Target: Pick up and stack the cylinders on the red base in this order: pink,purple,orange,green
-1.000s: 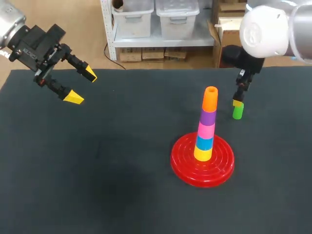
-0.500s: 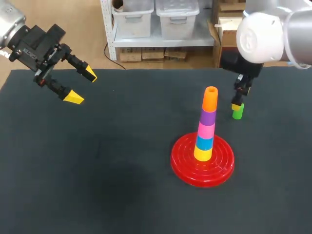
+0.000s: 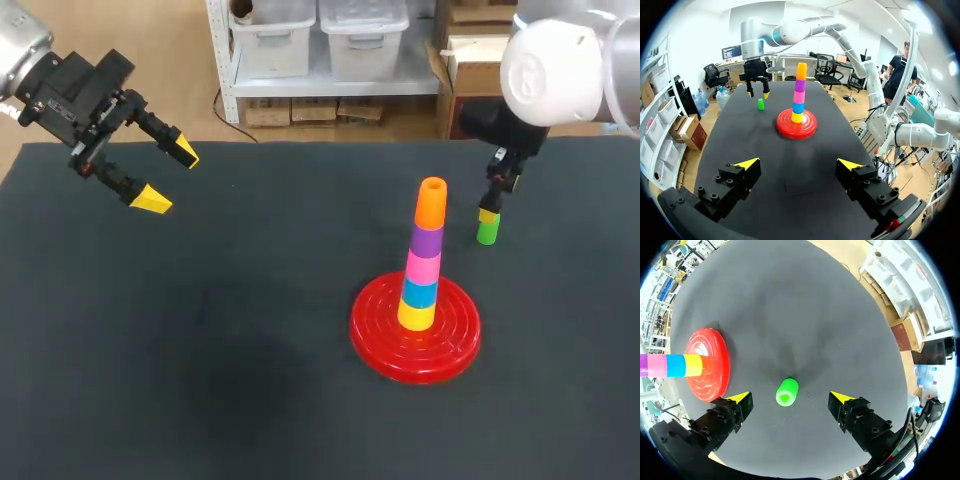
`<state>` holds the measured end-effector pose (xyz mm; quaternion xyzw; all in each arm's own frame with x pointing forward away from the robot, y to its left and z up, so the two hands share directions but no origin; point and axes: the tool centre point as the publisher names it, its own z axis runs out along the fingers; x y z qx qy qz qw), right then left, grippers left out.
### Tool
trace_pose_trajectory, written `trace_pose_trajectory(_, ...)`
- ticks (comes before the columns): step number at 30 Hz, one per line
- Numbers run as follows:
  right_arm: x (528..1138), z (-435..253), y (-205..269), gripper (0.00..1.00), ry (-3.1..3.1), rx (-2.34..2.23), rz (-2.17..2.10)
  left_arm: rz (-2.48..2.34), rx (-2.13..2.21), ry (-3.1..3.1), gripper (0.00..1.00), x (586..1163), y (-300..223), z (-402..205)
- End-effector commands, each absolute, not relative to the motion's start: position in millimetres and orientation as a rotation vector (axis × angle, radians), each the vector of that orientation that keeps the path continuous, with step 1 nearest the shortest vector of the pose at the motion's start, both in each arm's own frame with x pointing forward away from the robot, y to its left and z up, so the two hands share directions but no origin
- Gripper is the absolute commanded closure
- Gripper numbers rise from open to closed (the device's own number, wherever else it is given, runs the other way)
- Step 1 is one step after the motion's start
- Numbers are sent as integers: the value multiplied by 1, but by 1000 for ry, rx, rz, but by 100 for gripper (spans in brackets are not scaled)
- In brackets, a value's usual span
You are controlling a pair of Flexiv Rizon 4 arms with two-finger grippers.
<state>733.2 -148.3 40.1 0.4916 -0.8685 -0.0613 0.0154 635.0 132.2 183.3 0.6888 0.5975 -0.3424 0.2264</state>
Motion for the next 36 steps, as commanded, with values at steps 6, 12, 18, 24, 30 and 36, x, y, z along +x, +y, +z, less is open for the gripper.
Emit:
trace_pose_trajectory(6,730,44,-148,0,-2688,1558,-142,-948,1903,1645,0,637,133,183)
trace_pose_trajectory(12,726,47,-146,0,-2675,1598,-63,-948,1903,1645,0,637,133,183)
trace_pose_trajectory(18,724,40,-148,0,-2705,1603,-77,-948,1903,1645,0,637,133,183)
trace_pose_trajectory(24,723,26,-147,0,-2728,1571,-96,-948,1903,1645,0,637,133,183)
trace_pose_trajectory(30,725,23,-140,0,-2725,1566,-91,-948,1903,1645,0,637,133,183)
trace_pose_trajectory(36,728,22,-140,19,-2716,1553,-52,-948,1903,1645,0,637,133,183)
